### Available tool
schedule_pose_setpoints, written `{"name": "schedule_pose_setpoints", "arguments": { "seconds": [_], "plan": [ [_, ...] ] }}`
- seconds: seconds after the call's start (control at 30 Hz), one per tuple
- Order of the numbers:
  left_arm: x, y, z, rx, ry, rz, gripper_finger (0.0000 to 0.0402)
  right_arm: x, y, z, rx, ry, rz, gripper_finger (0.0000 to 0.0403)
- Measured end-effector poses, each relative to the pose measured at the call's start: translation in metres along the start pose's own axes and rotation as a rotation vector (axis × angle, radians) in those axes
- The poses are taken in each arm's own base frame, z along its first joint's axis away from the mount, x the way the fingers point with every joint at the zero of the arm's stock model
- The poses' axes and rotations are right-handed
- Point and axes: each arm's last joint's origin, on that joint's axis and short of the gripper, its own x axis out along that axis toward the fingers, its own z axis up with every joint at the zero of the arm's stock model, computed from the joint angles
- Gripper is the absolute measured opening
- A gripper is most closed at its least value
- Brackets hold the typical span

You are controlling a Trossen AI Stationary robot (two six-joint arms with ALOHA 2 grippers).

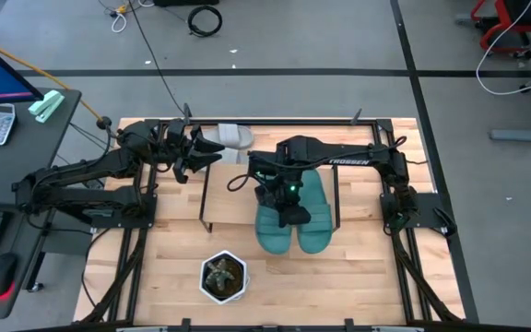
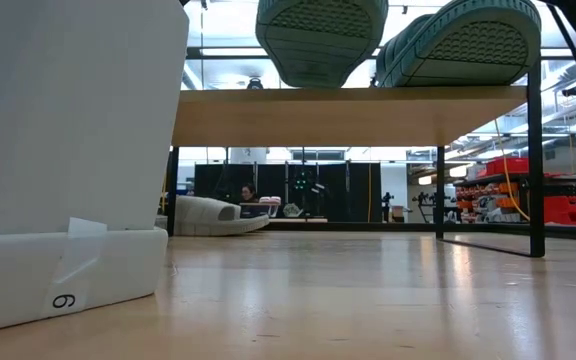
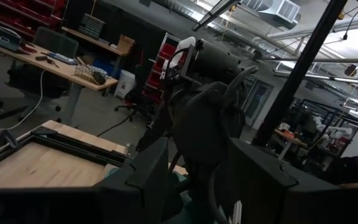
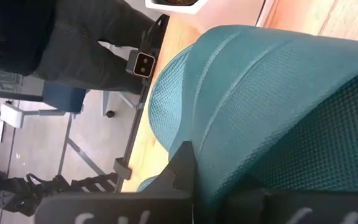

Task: Pick and place slides into the shelf
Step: Put the green slide on the shelf

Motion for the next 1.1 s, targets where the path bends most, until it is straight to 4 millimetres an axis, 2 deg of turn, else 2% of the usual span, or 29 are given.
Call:
{"name": "schedule_pose_setpoints", "arguments": {
  "seconds": [1.1],
  "plan": [
    [0.0001,-0.0002,0.0,0.001,0.001,-0.001,0.0172,0.0029,0.0046,-0.0082,0.086,0.091,-0.049,0.0009]
  ]
}}
